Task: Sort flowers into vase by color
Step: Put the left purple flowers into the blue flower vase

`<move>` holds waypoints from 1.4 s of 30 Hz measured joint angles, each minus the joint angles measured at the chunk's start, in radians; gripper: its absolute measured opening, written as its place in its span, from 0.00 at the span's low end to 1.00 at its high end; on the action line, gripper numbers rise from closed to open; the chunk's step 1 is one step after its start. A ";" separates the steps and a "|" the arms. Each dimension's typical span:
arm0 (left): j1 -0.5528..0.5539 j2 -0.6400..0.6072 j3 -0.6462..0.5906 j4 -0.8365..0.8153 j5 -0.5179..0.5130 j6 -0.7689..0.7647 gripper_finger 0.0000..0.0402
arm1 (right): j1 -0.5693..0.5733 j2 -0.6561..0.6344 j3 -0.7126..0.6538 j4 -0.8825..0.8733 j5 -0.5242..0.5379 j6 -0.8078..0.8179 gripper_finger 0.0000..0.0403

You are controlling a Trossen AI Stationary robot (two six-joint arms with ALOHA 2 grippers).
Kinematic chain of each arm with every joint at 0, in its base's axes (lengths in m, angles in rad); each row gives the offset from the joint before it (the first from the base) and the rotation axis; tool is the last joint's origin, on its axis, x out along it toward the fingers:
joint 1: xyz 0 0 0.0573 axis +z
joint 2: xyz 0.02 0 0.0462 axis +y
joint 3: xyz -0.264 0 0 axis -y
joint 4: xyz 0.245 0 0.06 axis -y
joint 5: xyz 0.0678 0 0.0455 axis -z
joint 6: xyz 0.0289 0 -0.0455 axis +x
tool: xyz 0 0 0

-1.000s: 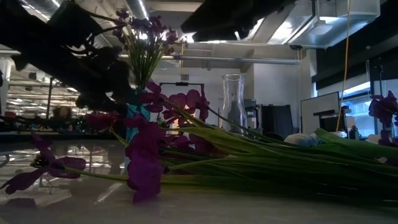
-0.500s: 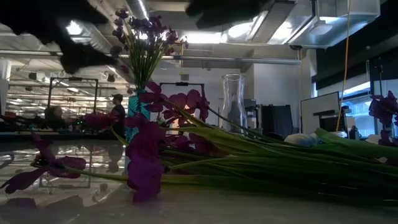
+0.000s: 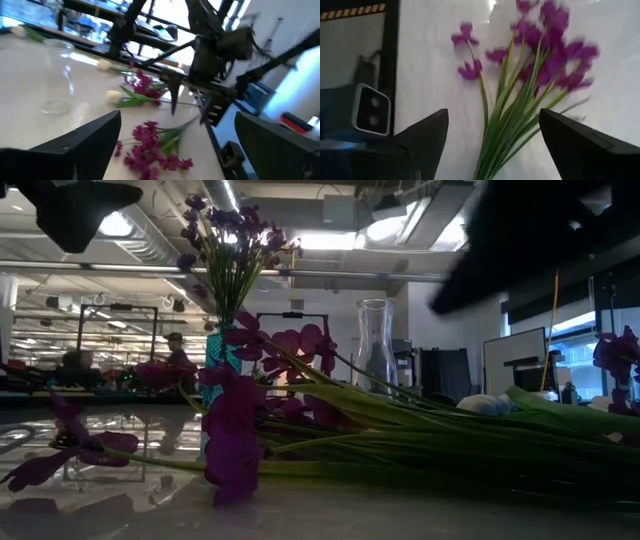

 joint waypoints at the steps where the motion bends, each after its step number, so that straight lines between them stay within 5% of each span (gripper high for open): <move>1: 0.001 0.000 0.000 0.001 -0.017 0.004 0.96 | 0.000 0.019 0.000 0.004 0.001 0.019 0.77; 7: 0.002 0.000 0.000 0.022 -0.124 -0.009 0.96 | -0.036 0.110 0.000 0.044 -0.028 0.057 0.65; 12: 0.018 0.000 0.000 0.014 -0.114 -0.008 0.96 | -0.089 0.138 0.000 0.040 -0.119 0.020 0.51; 24: 0.040 0.000 -0.001 -0.003 -0.111 0.069 0.96 | -0.187 0.142 0.051 0.042 -0.218 -0.105 0.04; 34: -0.026 0.000 -0.001 -0.003 -0.131 0.158 0.96 | -0.207 0.029 0.222 0.090 -0.137 -0.441 0.03; 39: -0.062 0.000 -0.002 0.012 -0.152 0.149 0.96 | -0.178 -0.075 0.214 0.345 -0.036 -0.677 0.03; 42: -0.063 0.003 -0.002 0.007 -0.081 0.153 0.96 | -0.179 -0.086 0.192 0.517 -0.081 -0.817 0.02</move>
